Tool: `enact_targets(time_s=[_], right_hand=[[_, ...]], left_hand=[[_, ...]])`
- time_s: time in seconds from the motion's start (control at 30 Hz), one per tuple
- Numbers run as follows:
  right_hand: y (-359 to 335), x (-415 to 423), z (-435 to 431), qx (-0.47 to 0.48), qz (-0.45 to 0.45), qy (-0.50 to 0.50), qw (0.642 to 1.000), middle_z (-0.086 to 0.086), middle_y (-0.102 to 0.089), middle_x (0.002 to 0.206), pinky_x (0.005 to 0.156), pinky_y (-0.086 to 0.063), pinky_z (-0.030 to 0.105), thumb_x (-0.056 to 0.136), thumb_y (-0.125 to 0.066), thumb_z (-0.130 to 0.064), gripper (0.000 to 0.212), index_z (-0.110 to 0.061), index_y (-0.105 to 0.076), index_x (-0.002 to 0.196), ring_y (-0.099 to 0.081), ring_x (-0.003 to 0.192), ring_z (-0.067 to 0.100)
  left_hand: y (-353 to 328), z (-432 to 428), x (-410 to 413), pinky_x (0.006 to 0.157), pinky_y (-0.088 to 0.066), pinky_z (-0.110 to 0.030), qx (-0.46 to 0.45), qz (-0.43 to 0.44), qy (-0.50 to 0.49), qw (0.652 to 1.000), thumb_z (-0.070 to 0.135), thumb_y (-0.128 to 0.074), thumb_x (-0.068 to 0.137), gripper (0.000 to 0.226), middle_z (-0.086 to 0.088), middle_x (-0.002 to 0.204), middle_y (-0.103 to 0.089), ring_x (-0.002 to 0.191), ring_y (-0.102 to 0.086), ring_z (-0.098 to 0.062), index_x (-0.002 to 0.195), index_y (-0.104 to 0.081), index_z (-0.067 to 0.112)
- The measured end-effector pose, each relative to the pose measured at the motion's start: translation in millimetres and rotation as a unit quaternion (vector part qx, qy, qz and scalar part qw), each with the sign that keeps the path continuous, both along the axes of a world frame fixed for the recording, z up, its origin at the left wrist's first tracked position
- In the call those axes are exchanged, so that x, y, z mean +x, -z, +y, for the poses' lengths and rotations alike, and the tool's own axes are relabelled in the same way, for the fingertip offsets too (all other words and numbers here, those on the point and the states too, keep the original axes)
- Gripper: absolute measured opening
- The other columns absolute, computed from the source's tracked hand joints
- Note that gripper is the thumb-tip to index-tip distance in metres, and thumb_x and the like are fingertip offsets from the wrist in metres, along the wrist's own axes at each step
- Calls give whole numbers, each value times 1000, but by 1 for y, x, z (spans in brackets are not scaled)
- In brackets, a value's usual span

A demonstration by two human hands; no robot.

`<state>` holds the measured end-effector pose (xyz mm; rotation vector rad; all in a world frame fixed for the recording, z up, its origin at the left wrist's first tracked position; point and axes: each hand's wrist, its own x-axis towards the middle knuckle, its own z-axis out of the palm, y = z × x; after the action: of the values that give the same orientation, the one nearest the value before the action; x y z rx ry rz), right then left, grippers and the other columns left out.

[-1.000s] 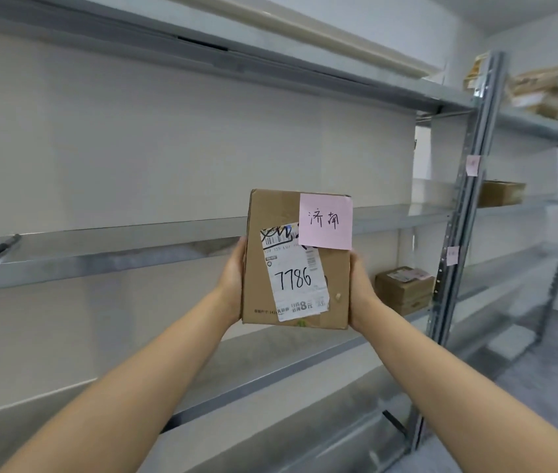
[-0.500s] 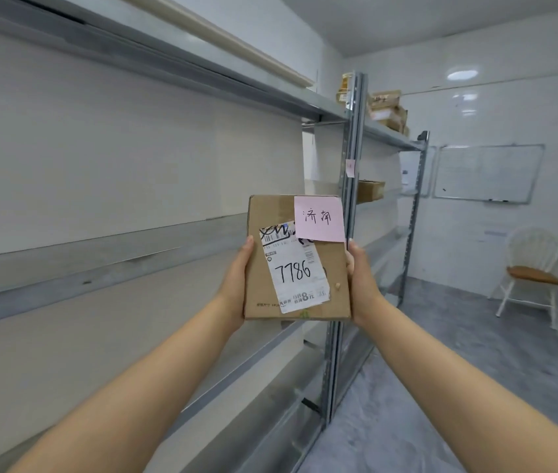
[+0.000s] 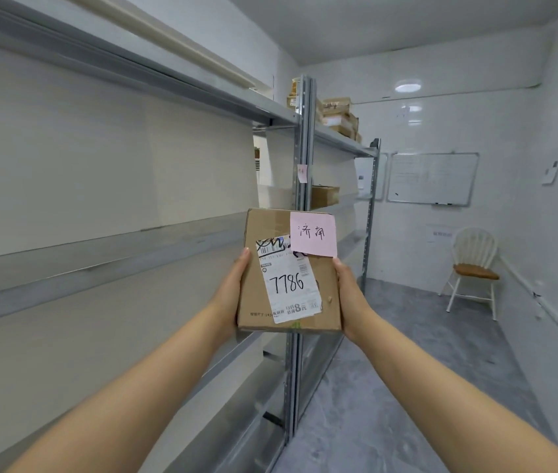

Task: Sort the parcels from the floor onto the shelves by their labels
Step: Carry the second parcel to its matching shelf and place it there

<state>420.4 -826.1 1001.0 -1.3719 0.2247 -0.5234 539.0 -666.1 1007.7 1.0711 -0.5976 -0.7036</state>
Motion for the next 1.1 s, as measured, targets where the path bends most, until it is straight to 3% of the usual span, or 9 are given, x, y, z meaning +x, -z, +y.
enact_targets(time_s=[0.13, 0.27, 0.47, 0.57, 0.7, 0.83, 1.1], right_hand=[[-8, 1, -36, -47, -13, 3, 999, 0, -77, 100, 66, -59, 31, 94, -30, -54, 48, -27, -67, 108, -73, 91, 20], [-11, -3, -74, -60, -26, 3, 998, 4, -74, 107, 87, -55, 42, 96, -27, -52, 50, -24, -64, 114, -69, 101, 26], [-10, -7, -131, -25, -13, -3, 1000, 5, -75, 102, 62, -59, 30, 96, -28, -51, 53, -20, -62, 120, -73, 84, 21], [-8, -4, -147, -27, -2, -9, 1000, 10, -73, 109, 72, -59, 36, 95, -28, -53, 54, -20, -62, 122, -71, 94, 28], [-5, 3, -167, -41, 2, 8, 999, 5, -75, 104, 75, -57, 37, 91, -30, -58, 55, -24, -63, 119, -71, 94, 26], [-5, 11, -186, -53, -26, 27, 998, 12, -71, 113, 89, -53, 47, 91, -31, -54, 55, -19, -60, 121, -67, 103, 32], [-10, 52, -238, -57, -19, 44, 997, 14, -70, 114, 94, -51, 52, 94, -30, -53, 54, -18, -60, 122, -66, 104, 34]], left_hand=[[-5, -33, -1, 51, -58, -33, 30, -21, -36, 999, 63, -38, 88, 52, -5, 85, -78, 72, -75, -26, 81, -77, 29], [-10, -72, -5, 53, -58, -34, 35, -36, -57, 997, 63, -38, 88, 50, -5, 87, -78, 74, -75, -27, 87, -75, 30], [-2, -126, -15, 51, -57, -32, 29, -30, -64, 997, 61, -39, 88, 50, -4, 82, -79, 71, -75, -25, 74, -78, 33], [2, -142, -14, 51, -57, -32, 39, -33, -74, 996, 59, -42, 87, 48, -4, 79, -78, 68, -75, -24, 72, -78, 31], [-1, -162, -9, 48, -56, -29, 48, -54, -82, 994, 58, -42, 87, 47, -2, 75, -78, 63, -74, -22, 70, -78, 34], [-2, -188, -2, 49, -56, -30, 64, -65, -78, 993, 61, -41, 86, 47, -2, 77, -78, 63, -74, -22, 71, -77, 35], [-5, -237, 39, 45, -54, -27, 47, -85, -87, 991, 56, -41, 89, 40, -1, 70, -77, 58, -73, -21, 91, -67, 26]])
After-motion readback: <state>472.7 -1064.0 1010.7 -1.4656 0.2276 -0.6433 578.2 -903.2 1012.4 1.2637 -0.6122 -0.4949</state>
